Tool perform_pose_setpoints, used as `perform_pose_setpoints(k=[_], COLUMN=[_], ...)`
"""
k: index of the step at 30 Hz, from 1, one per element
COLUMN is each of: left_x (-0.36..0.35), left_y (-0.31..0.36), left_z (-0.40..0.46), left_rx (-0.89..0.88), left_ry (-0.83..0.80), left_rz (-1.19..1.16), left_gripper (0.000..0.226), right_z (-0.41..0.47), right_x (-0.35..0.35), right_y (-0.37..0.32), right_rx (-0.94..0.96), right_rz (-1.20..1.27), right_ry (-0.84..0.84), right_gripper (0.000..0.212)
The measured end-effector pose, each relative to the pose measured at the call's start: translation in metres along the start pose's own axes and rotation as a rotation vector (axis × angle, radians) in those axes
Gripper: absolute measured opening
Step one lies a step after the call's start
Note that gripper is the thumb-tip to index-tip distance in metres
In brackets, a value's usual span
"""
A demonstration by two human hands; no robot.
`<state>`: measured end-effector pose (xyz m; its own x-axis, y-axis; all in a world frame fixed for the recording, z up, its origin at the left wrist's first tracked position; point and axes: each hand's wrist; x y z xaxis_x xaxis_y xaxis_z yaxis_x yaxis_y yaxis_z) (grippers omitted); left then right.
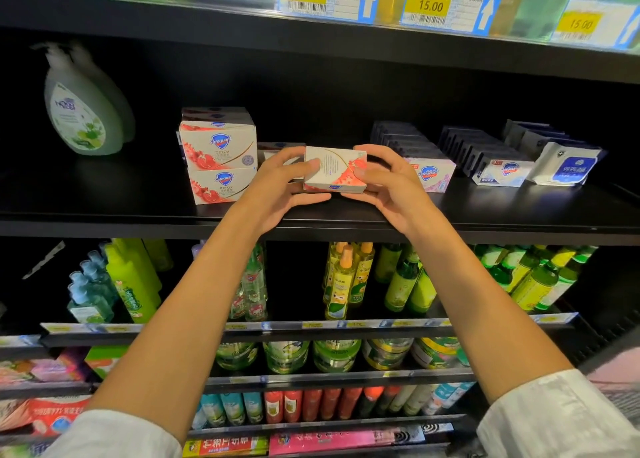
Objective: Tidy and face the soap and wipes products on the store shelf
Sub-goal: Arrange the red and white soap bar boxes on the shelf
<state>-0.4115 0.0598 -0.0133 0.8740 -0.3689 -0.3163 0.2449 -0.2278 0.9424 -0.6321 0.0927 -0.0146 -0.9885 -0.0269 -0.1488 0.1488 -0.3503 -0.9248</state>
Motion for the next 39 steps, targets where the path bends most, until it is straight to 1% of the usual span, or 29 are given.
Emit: perform_pose_setpoints(k=[7, 11, 14, 19, 25, 29, 32, 39], left_x=[0.001, 0.001, 0.003, 0.005, 0.004, 0.001, -0.002, -0.001], left_y=[-0.001, -0.002, -0.002, -0.003, -0.003, -0.001, 0.000, -0.001], left_z=[0.001, 0.001, 0.002, 0.002, -0.001, -0.001, -0.001, -0.001], left_rx=[-0.013, -0.025, -0.049, -0.087, -0.098, -0.069, -0.054, -0.058], left_ry=[0.024, 0.033, 0.018, -0.023, -0.045, -0.007, -0.004, 0.020], left_rz=[0.026, 0.011, 0.027, 0.093, 0.119, 0.087, 0.095, 0.112], left_gripper=[0.040, 0.040, 0.042, 0.043, 0.045, 0.041, 0.043, 0.031], right_z=[-0.001, 0.000, 0.000, 0.001, -0.001, -0.001, -0.001, 0.000], right_x=[-0.004, -0.010, -0.013, -0.016, -0.013, -0.010, -0.009, -0.009], right_y=[-0.002, -0.003, -0.006, -0.007, -0.006, -0.003, -0.003, -0.002], right_rx=[0.003, -0.027, -0.042, -0.044, -0.024, 0.005, 0.018, 0.012], right_rz=[-0.021, 0.008, 0.029, -0.023, 0.008, 0.017, -0.008, -0.011], right_ry=[-0.012, 0.041, 0.054, 0.077, 0.076, 0.061, 0.051, 0.022], right_gripper=[0.046, 0.036, 0.036, 0.040, 0.021, 0.015, 0.016, 0.022])
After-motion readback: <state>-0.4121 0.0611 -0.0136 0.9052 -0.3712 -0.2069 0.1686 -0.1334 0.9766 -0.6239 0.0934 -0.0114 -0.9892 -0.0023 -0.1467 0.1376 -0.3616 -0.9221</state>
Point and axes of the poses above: each hand's wrist, its own z-axis towards the middle knuckle, its own x-axis out of the back of the hand, y = z × x, and after that the axes turned 11 degrees about x, right-handed
